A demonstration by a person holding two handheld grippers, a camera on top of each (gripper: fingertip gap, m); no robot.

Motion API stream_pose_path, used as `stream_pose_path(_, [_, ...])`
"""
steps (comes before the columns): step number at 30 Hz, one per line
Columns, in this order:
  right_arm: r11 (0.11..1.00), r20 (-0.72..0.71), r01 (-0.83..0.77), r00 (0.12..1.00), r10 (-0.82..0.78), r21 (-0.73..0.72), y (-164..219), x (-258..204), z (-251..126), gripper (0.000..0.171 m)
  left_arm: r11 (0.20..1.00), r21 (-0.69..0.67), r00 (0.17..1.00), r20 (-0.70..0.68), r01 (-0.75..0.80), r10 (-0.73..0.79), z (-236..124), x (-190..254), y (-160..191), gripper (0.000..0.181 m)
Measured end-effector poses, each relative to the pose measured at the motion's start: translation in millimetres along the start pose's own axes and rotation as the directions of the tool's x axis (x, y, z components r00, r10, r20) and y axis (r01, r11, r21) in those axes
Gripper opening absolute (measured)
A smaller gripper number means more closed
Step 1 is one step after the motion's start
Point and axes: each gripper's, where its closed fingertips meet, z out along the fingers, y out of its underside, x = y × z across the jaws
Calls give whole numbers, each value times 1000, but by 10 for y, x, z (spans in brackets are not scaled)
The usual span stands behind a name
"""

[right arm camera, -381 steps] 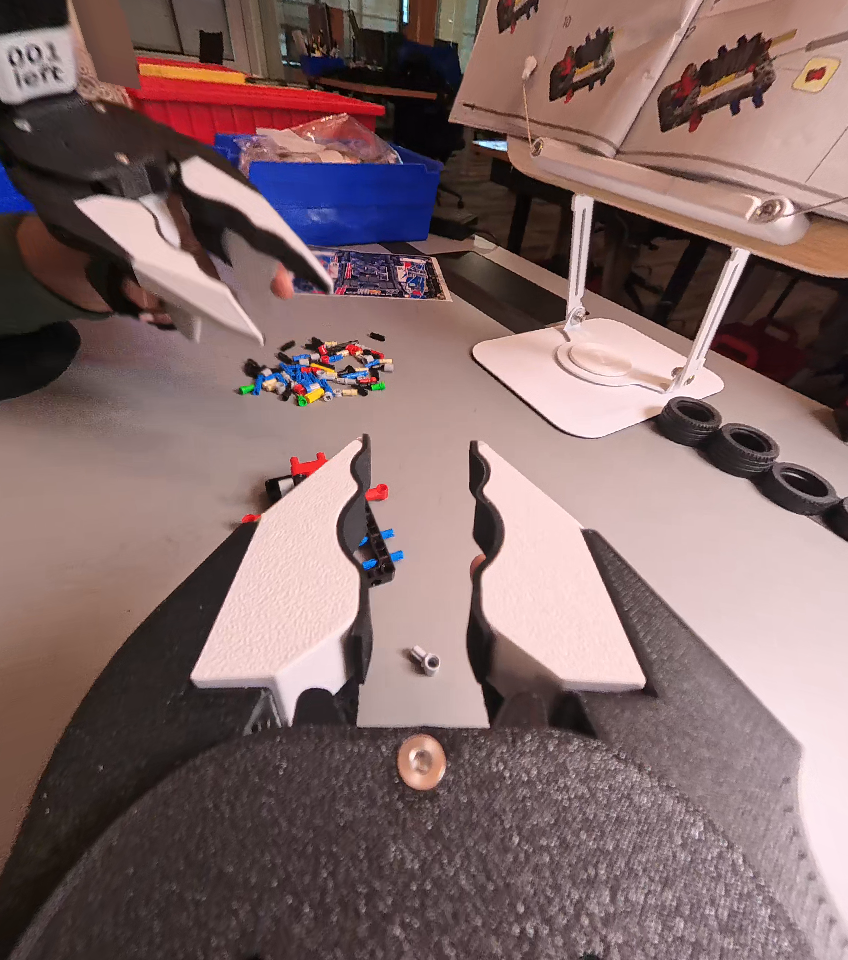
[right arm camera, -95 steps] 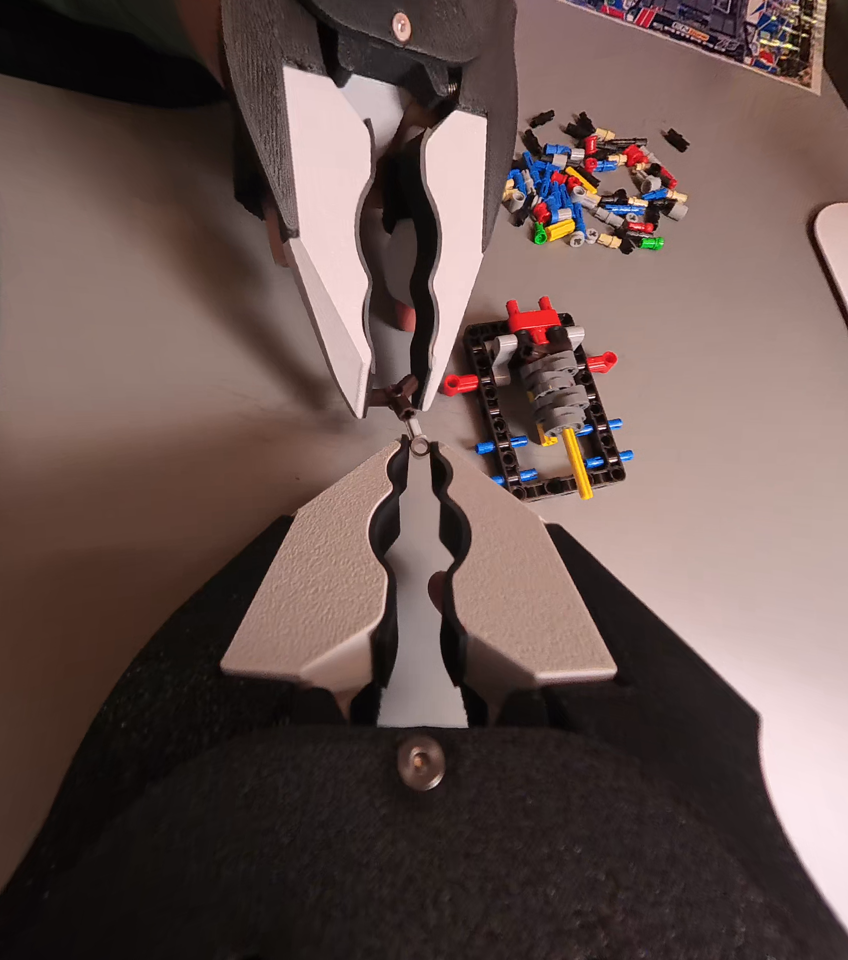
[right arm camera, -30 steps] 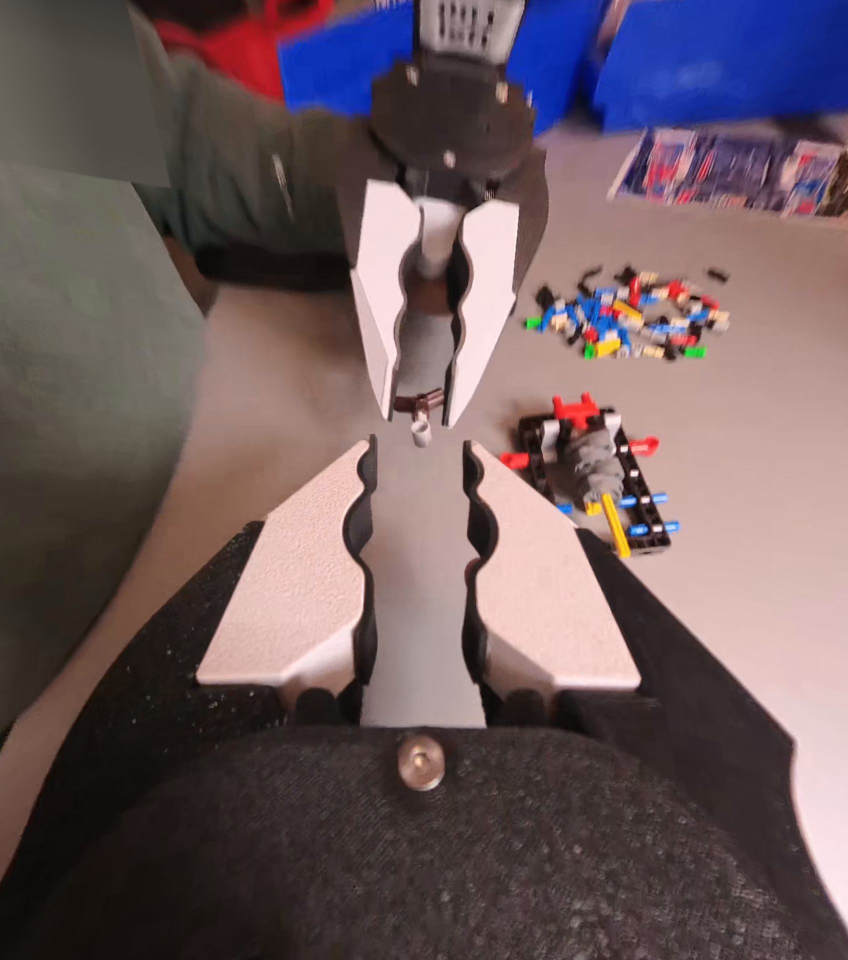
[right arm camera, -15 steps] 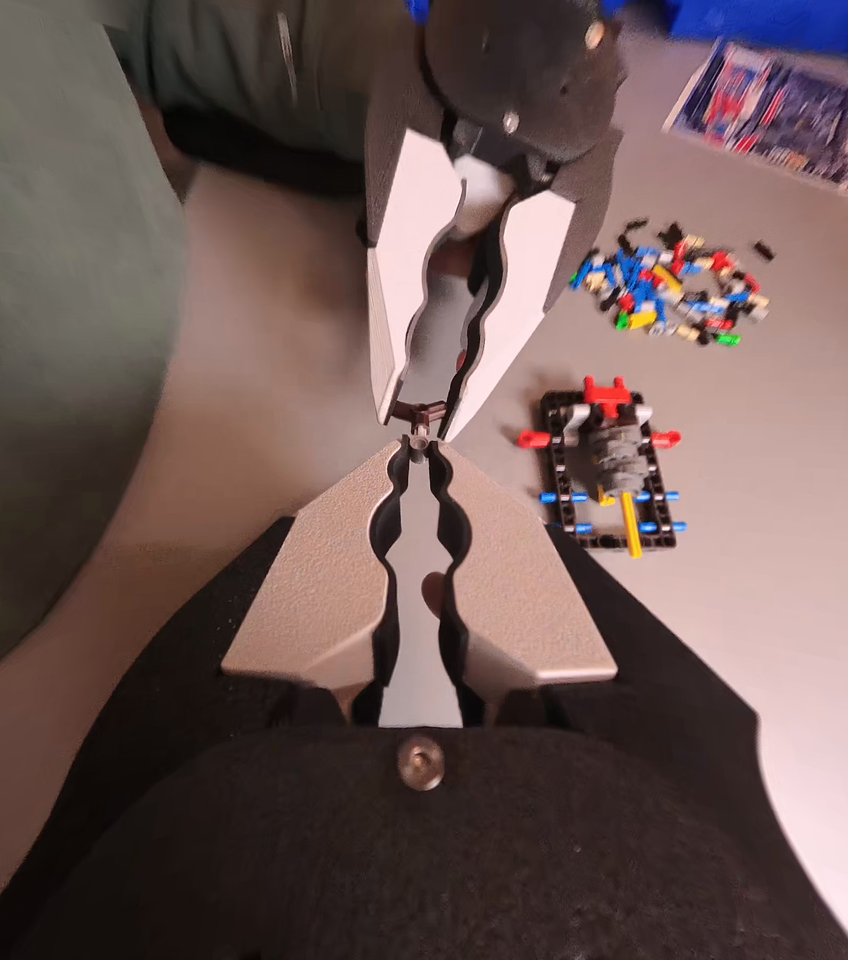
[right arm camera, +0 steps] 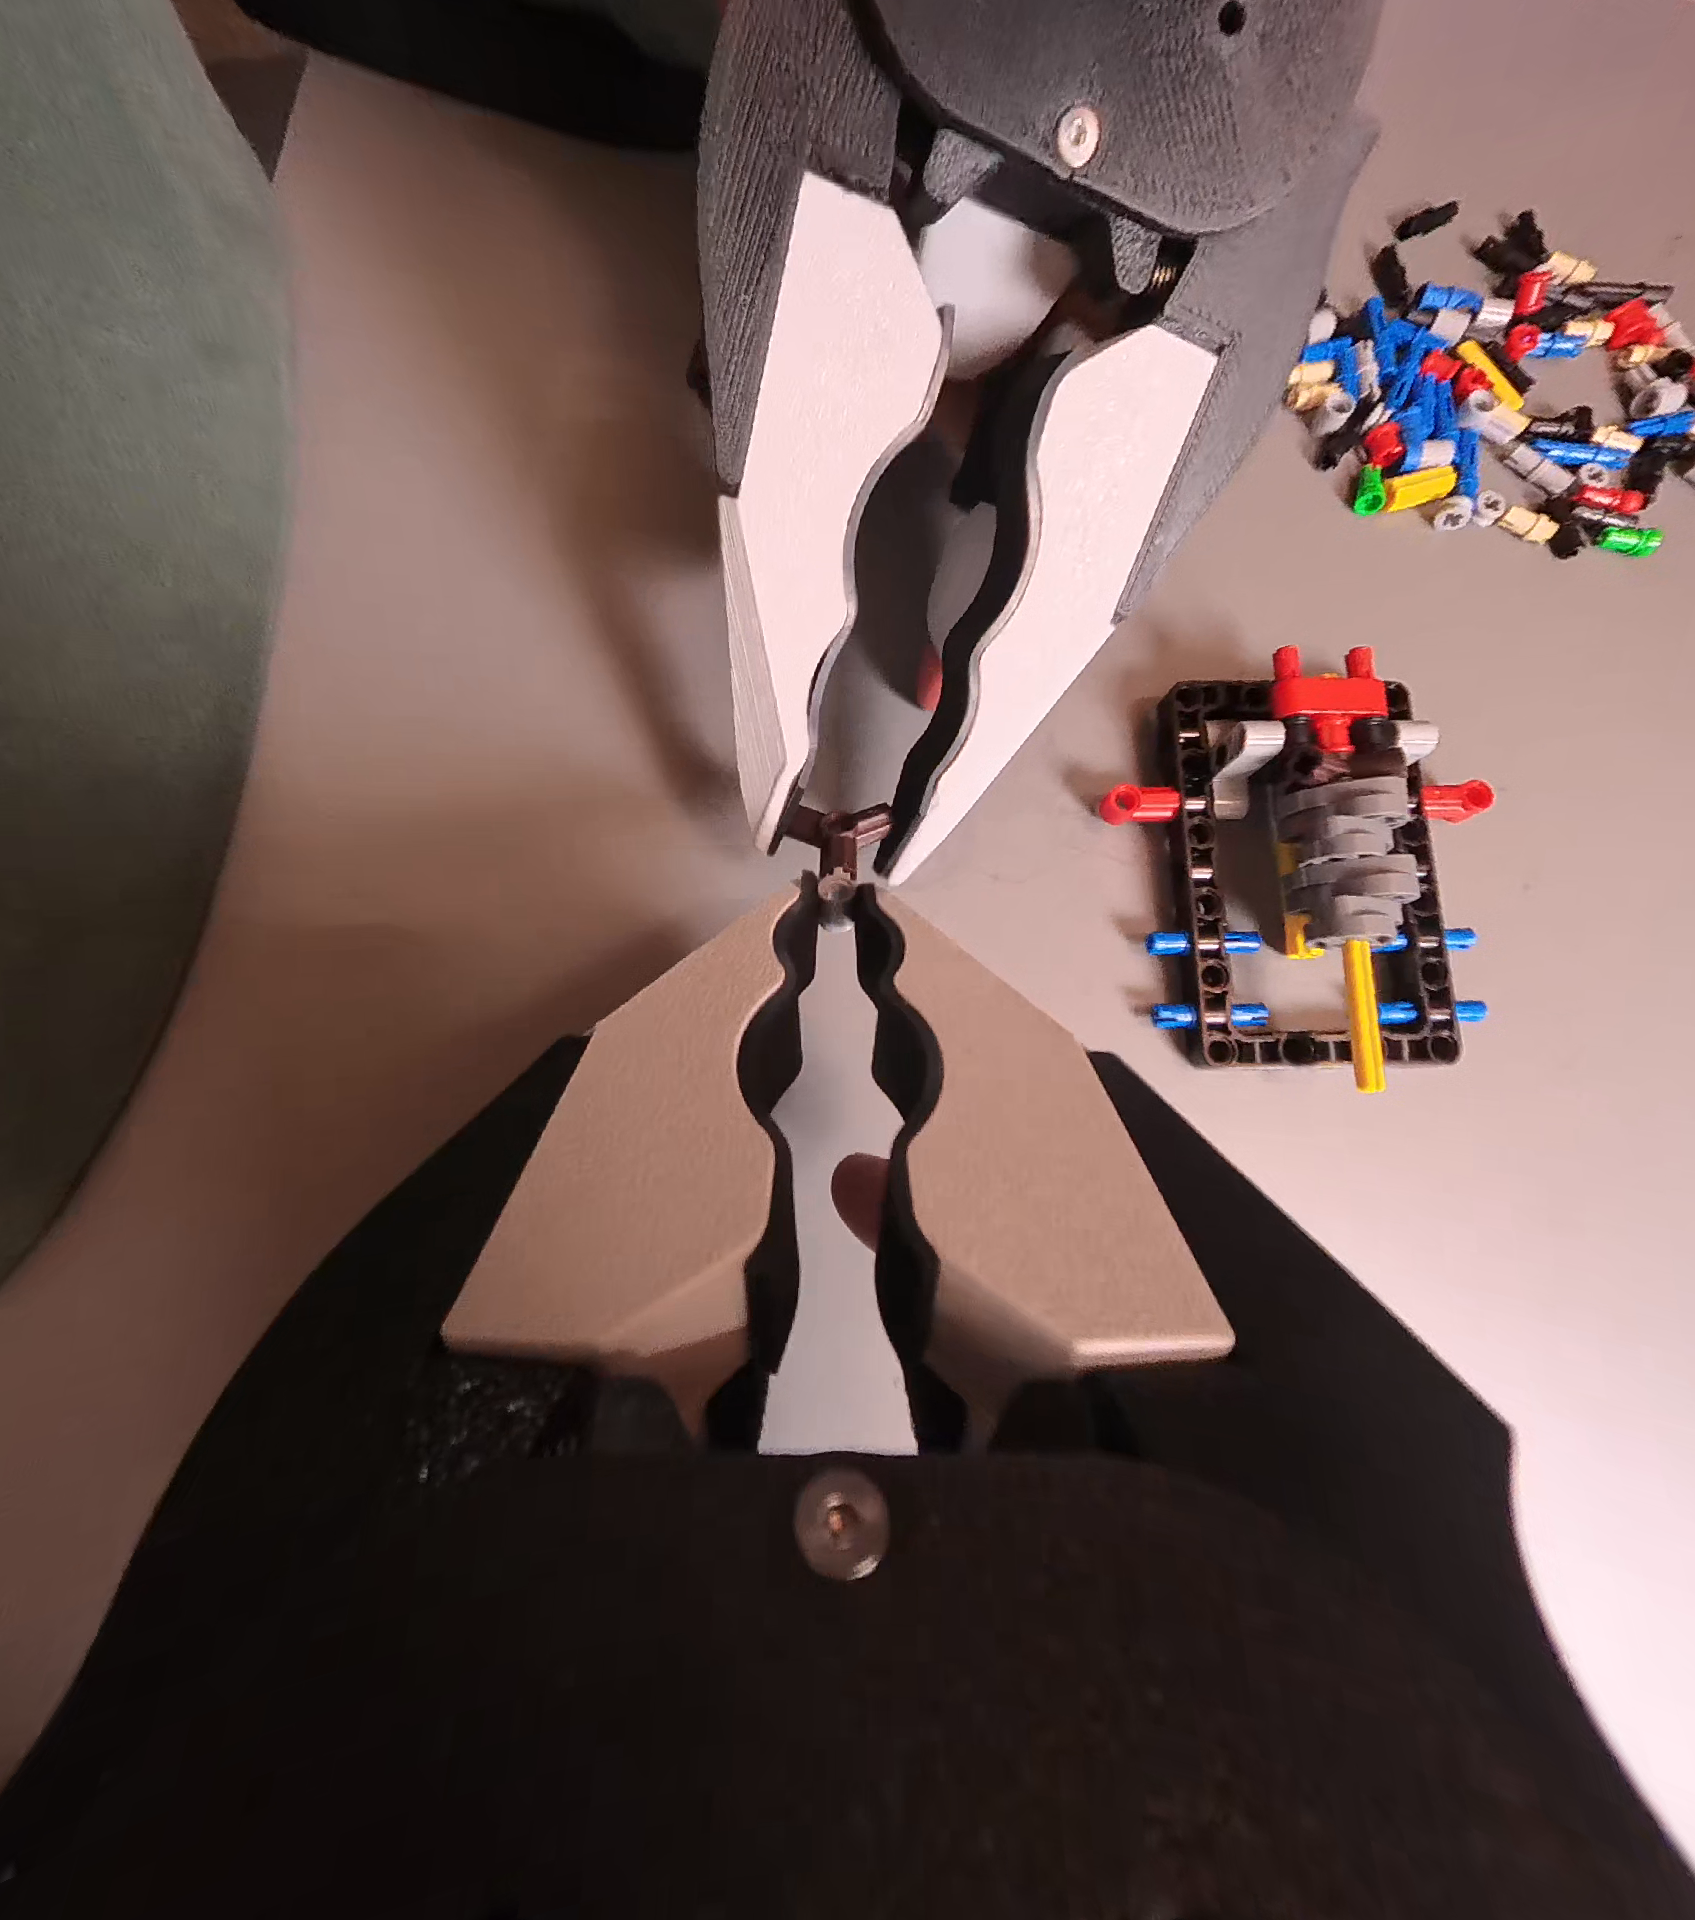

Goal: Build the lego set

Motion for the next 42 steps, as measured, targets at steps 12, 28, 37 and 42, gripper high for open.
stream_pose_path(12, [998, -22, -19, 1000, 21, 57, 26, 5, 201, 5, 994, 102, 999, -24, 44, -42, -88, 18, -190, 21])
stream_pose_path(28, [969, -166, 50, 986, -9, 242, -298, 235, -147, 5, 945, 294, 981, -170, 145, -98, -498, -4, -371, 26])
stream_pose_path(37, [971, -364, 218, 916, -169, 96, -275, 325, -177, 5, 876, 314, 921, -252, 367, -296, -453, -106, -414, 9])
stream_pose_path(42, [971, -353, 219, 919, -173, 94, -245, 332, -138, 5, 869, 291, 907, -260, 400, -330, -419, -129, -372, 7])
